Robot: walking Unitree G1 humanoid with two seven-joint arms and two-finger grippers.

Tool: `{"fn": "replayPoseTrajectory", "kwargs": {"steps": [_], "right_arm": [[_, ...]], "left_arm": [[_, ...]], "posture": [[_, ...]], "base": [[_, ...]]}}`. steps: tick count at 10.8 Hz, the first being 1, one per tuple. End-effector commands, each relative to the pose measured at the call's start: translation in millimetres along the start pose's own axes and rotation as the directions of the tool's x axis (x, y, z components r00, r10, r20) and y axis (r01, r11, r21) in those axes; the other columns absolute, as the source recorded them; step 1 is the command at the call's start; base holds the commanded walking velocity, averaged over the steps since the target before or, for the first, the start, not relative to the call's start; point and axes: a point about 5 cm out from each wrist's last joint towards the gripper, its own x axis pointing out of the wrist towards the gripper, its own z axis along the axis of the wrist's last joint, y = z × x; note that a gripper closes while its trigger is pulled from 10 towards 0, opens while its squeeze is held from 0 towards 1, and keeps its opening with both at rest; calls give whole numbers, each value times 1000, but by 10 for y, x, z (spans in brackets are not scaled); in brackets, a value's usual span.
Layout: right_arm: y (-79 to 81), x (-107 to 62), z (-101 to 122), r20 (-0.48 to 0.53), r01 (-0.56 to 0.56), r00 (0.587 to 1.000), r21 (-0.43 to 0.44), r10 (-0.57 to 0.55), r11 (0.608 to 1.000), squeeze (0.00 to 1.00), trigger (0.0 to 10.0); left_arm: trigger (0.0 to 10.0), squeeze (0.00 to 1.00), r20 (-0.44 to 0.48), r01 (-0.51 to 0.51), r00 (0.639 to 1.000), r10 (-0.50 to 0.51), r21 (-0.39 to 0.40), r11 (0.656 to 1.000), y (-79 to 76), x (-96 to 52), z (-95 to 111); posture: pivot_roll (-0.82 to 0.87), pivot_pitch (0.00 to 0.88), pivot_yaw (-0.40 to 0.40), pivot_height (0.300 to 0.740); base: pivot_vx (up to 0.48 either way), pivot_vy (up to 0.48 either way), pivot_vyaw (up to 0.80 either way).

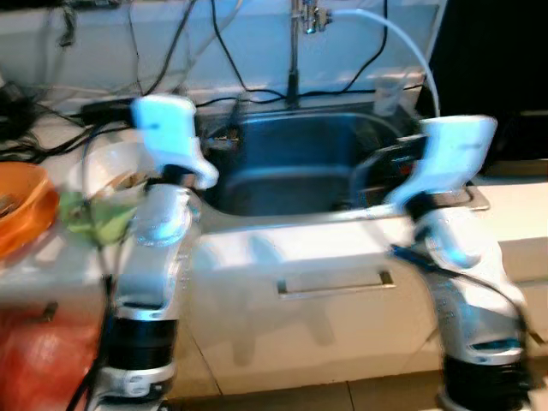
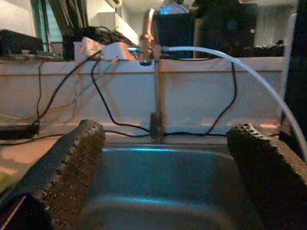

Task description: Kitchen organization

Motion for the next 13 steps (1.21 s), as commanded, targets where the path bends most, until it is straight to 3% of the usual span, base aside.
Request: {"fn": "replayPoseTrajectory", "kwargs": {"steps": [1,11,13], "right_arm": [[-72,-6,36,16,29,999,-18,-29,999,0,10000],[-62,-2,28,26,28,999,-35,-27,999,0,10000],[-52,-3,33,29,22,999,-39,-21,999,0,10000]], "left_arm": [[10000,0,17,35,999,-35,-15,999,-88,18,28],[10000,0,-6,63,998,-63,-12,998,-149,-21,-37],[10000,0,-15,54,998,-54,-13,998,-134,-18,-51]], "posture": [[-73,0,78,740],[-73,0,77,740],[-72,0,78,740]], "base": [[401,262,0],[0,0,0],[0,-465,0]]}}
